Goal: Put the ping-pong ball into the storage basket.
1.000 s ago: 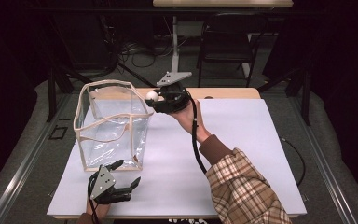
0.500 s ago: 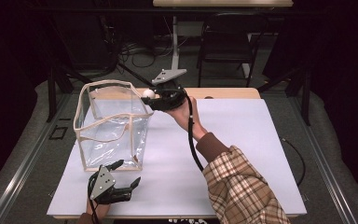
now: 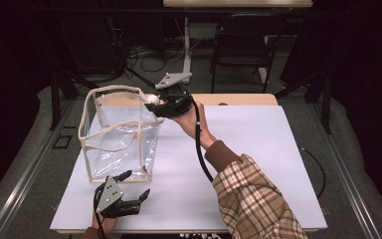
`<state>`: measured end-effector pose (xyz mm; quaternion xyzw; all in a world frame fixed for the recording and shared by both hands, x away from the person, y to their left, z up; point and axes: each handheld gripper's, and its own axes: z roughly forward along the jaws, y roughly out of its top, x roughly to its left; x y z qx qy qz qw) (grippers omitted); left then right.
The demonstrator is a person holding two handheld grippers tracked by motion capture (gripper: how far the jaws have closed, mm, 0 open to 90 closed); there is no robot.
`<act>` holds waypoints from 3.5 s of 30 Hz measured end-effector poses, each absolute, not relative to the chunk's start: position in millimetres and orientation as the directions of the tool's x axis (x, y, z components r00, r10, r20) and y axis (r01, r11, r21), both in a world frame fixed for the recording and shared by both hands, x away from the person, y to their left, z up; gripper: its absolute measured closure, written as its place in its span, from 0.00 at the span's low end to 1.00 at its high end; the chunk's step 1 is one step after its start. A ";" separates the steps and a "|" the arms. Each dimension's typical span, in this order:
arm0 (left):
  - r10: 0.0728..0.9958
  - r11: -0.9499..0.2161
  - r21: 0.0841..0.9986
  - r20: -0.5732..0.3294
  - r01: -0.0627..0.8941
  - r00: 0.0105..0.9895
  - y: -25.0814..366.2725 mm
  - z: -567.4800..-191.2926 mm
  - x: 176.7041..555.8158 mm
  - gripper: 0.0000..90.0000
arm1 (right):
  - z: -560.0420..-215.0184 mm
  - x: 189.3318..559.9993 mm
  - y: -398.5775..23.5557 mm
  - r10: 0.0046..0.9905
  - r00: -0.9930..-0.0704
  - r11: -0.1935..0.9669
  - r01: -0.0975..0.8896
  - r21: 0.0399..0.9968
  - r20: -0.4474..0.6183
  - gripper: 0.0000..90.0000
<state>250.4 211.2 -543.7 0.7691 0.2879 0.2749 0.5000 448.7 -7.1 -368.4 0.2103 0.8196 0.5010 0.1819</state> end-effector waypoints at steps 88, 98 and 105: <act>0.715 -0.327 0.931 0.131 0.162 0.687 211.6 -543.0 250.1 0.18 | -385.5 466.1 51.6 0.498 -0.864 0.509 0.224 0.831 -0.072 0.57; 0.714 -0.327 0.931 0.131 0.162 0.688 211.6 -543.0 250.0 0.18 | -389.2 467.9 57.5 0.496 -0.865 0.518 0.232 0.824 -0.069 0.57; 0.713 -0.329 0.931 0.135 0.158 0.688 211.8 -542.9 250.2 0.18 | -391.4 467.5 62.4 0.493 -0.867 0.527 0.236 0.816 -0.068 0.57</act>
